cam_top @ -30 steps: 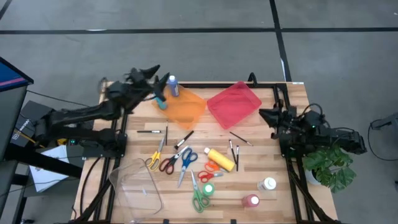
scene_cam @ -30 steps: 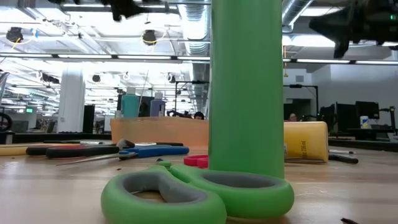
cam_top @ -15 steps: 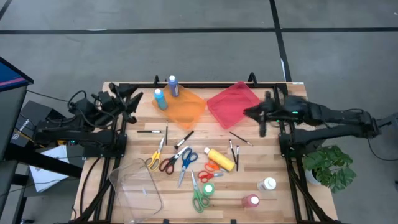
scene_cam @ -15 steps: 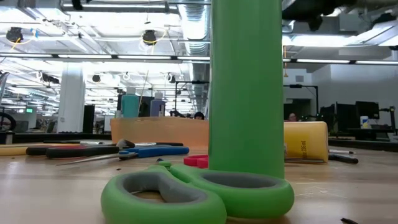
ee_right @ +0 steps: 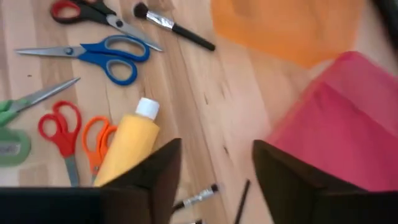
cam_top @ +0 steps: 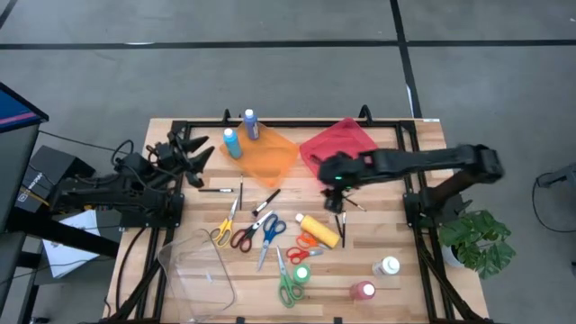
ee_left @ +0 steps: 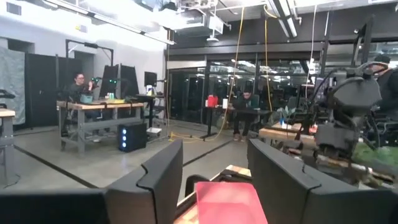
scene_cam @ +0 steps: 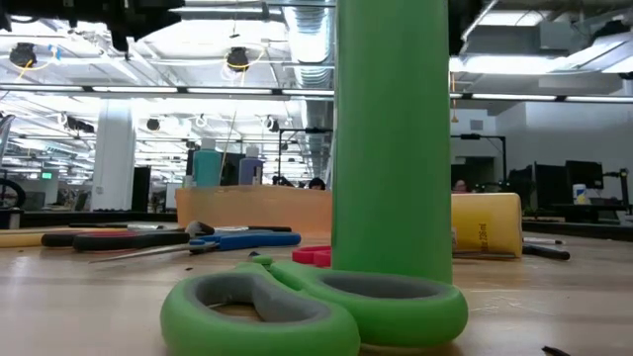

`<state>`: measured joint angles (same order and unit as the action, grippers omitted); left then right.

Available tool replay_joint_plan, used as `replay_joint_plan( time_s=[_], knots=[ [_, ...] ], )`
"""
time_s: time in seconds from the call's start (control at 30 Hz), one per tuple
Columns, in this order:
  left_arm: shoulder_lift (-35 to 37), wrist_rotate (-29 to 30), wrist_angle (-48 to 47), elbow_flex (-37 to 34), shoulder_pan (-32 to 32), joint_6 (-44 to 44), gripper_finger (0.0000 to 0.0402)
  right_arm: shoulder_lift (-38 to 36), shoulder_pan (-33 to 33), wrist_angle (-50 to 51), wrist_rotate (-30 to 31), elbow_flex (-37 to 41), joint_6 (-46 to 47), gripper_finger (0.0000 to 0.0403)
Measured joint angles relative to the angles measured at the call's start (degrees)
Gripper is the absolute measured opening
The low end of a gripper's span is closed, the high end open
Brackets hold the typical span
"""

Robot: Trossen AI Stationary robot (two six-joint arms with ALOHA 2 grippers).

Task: Pick & Place Paint Supplies
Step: Put the yellow paint bottle into the orange bin

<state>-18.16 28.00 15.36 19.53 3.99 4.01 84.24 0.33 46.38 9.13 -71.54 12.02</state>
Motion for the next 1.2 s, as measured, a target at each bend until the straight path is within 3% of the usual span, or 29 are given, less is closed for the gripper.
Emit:
replay_joint_plan(
  time_s=[0.17,0.37,0.6,0.83,1.2],
  knots=[
    [0.22,-0.30,-0.05,-1.86,0.02,-0.20,0.0195,12.35,-2.05,-0.10,-6.02,-7.29,-1.30,0.0267],
    [0.21,-0.45,0.07,-3.58,0.02,-0.37,0.0200,25.02,-3.58,1.47,-10.34,-15.63,-1.91,0.0275],
    [0.19,-0.45,0.16,-5.68,0.02,-0.42,0.0200,35.62,-3.80,11.00,-11.31,-23.42,-0.01,0.0276],
    [0.20,-0.45,0.65,-5.90,0.02,-1.46,0.0200,38.93,-3.32,13.20,-15.26,-25.28,0.55,0.0276],
    [0.18,-0.45,0.53,-5.90,0.02,-1.95,0.0200,37.29,-2.99,9.95,-15.35,-25.37,0.60,0.0276]
  ],
)
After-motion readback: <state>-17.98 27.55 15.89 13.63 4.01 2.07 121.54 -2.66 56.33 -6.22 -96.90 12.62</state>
